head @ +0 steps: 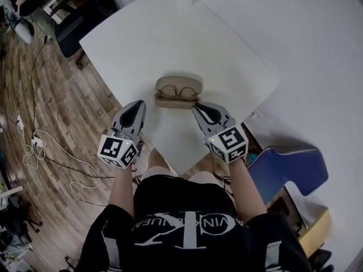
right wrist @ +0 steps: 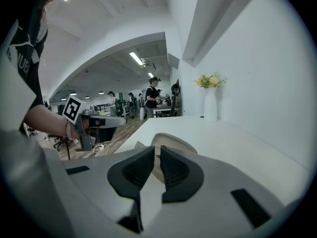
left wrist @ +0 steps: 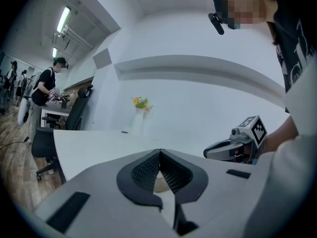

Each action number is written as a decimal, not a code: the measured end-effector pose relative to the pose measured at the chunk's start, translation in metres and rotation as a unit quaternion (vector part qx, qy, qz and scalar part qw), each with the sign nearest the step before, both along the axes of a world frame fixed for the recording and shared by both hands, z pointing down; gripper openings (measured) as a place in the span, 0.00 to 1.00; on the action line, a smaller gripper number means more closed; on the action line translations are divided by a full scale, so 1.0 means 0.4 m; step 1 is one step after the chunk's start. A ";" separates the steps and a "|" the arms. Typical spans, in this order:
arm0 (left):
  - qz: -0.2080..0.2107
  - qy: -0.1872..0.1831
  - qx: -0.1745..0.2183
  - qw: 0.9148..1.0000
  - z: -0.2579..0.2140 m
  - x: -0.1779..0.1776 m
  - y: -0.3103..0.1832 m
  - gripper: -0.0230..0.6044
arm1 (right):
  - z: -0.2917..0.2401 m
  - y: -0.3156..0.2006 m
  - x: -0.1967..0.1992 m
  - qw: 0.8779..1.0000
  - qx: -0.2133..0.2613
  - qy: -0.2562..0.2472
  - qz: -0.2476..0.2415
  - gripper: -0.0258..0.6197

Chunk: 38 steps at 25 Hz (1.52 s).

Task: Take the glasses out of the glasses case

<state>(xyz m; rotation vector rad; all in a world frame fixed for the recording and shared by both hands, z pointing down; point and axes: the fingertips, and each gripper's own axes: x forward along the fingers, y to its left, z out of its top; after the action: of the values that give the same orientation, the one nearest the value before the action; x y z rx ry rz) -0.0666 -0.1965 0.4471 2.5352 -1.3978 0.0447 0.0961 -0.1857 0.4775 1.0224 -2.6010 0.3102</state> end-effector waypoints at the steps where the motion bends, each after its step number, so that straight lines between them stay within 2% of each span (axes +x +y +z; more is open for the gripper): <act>1: 0.001 0.002 -0.001 1.000 0.000 -0.001 -0.013 0.06 | 0.005 -0.010 -0.003 1.000 -0.004 0.002 -0.001 0.10; 5: 0.008 0.021 -0.018 1.000 0.028 -0.003 -0.047 0.06 | 0.036 -0.048 -0.024 1.000 -0.025 0.010 -0.007 0.10; 11: 0.045 -0.006 -0.026 0.999 0.054 0.020 -0.072 0.06 | 0.060 -0.092 -0.061 0.997 -0.046 0.057 -0.033 0.11; 13: 0.053 -0.013 -0.029 0.998 0.065 0.029 -0.075 0.06 | 0.073 -0.101 -0.072 0.994 -0.064 0.071 -0.049 0.18; 17: 0.076 -0.036 -0.038 0.996 0.088 0.045 -0.072 0.06 | 0.088 -0.121 -0.095 0.987 -0.078 0.113 -0.085 0.19; 21: 0.092 -0.058 -0.039 0.993 0.110 0.044 -0.065 0.06 | 0.108 -0.124 -0.125 0.969 -0.070 0.193 -0.140 0.20; 27: 0.105 -0.041 -0.053 0.992 0.122 0.052 -0.054 0.06 | 0.153 -0.103 -0.155 0.926 -0.057 0.305 -0.212 0.21; 32: 0.112 -0.048 -0.055 0.991 0.147 0.049 -0.044 0.06 | 0.187 -0.089 -0.165 0.905 -0.047 0.351 -0.236 0.21; 36: 0.107 -0.045 -0.062 0.991 0.148 0.044 -0.046 0.06 | 0.209 -0.090 -0.173 0.892 -0.030 0.384 -0.237 0.21; 38: 0.104 -0.042 -0.067 0.991 0.140 0.041 -0.047 0.06 | 0.212 -0.093 -0.173 0.881 -0.014 0.410 -0.237 0.20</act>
<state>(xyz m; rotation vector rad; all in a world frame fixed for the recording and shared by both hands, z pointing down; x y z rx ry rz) -0.0502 -0.2153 0.5029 2.5803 -1.1129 0.2755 0.0268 -0.2228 0.5624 0.3360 -1.9404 -0.1820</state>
